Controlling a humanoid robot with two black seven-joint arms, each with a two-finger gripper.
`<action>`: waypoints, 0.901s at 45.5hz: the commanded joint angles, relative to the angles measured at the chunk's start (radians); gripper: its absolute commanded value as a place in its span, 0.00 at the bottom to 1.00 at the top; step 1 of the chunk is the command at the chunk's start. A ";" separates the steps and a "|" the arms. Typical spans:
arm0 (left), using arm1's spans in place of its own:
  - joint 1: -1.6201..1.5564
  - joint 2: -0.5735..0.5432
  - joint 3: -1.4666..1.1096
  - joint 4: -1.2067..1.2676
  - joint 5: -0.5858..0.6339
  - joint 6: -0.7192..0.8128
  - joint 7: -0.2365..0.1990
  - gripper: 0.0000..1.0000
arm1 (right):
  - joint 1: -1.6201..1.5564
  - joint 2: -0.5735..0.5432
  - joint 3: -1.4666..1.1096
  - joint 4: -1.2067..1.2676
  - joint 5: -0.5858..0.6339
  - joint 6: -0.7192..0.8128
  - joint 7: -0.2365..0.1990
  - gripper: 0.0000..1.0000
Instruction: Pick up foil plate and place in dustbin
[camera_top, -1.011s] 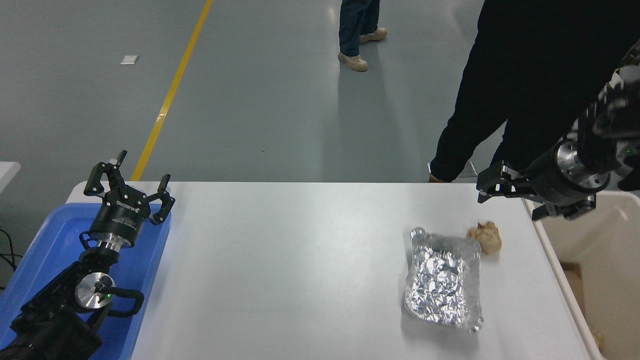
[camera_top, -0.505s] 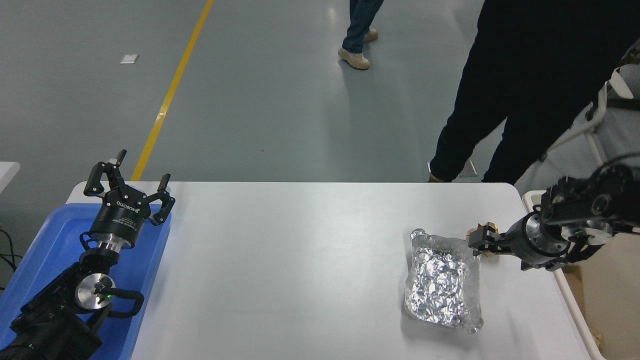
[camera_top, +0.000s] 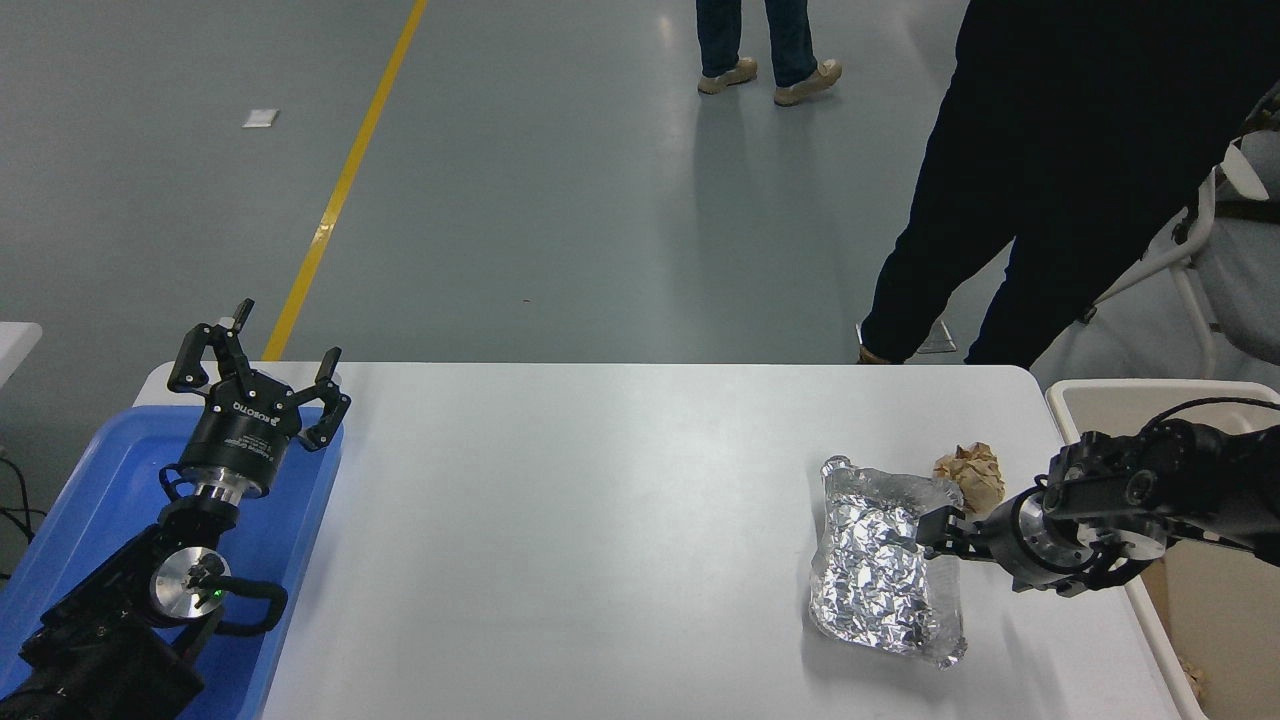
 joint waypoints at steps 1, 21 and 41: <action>0.000 0.000 0.000 0.000 0.000 0.000 0.000 0.98 | -0.070 0.034 0.034 -0.057 -0.004 -0.036 0.001 0.98; 0.000 0.000 0.000 0.001 0.000 0.002 0.000 0.98 | -0.104 0.062 0.034 -0.055 -0.061 -0.125 0.009 0.25; 0.000 0.000 0.000 0.000 0.000 0.002 0.000 0.98 | -0.082 0.054 0.033 -0.046 -0.084 -0.165 0.011 0.00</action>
